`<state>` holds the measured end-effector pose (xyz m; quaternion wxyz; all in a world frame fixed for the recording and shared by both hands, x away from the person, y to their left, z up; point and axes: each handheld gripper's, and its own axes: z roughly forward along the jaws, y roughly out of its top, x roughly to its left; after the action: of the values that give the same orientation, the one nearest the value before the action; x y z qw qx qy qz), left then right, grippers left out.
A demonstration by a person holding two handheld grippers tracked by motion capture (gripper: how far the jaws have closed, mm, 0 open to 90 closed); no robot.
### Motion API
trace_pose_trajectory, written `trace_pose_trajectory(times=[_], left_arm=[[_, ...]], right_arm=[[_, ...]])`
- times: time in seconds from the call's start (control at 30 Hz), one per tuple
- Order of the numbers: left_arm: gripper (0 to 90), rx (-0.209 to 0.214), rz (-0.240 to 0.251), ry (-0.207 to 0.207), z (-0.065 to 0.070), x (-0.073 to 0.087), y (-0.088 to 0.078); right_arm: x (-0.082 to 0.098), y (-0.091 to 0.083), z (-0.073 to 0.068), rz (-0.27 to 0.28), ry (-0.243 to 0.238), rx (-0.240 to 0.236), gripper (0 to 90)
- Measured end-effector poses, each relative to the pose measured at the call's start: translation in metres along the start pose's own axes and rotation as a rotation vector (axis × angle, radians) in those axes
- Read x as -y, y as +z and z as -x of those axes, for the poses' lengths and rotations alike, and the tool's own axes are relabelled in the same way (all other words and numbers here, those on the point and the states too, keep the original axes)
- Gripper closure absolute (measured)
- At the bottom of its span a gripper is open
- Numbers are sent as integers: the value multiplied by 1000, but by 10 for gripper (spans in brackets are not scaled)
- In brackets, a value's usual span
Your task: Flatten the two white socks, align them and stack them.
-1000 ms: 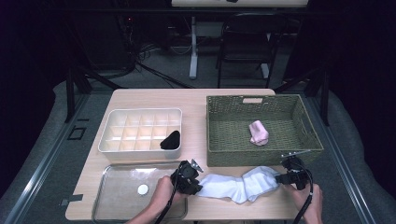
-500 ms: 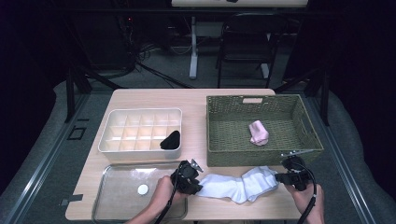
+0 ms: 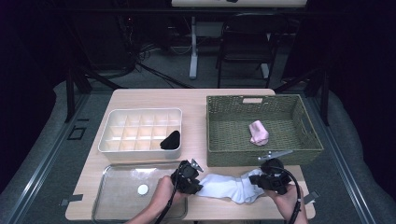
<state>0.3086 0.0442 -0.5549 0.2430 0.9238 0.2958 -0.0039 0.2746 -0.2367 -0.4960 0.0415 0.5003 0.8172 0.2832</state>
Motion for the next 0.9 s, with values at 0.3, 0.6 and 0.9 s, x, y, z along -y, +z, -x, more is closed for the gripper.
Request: trace_pose_trajectory(times=[0.3, 0.6, 0.9], left_arm=[[717, 1, -1, 2, 0, 0, 0], [667, -4, -5, -3, -3, -1, -5], [549, -6, 78, -2, 8, -8, -19]], right_arm=[[-15, 22, -32, -1, -84, -71, 875], [-20, 52, -50, -70, -129, -166, 812], [-14, 26, -27, -15, -75, -114, 668]])
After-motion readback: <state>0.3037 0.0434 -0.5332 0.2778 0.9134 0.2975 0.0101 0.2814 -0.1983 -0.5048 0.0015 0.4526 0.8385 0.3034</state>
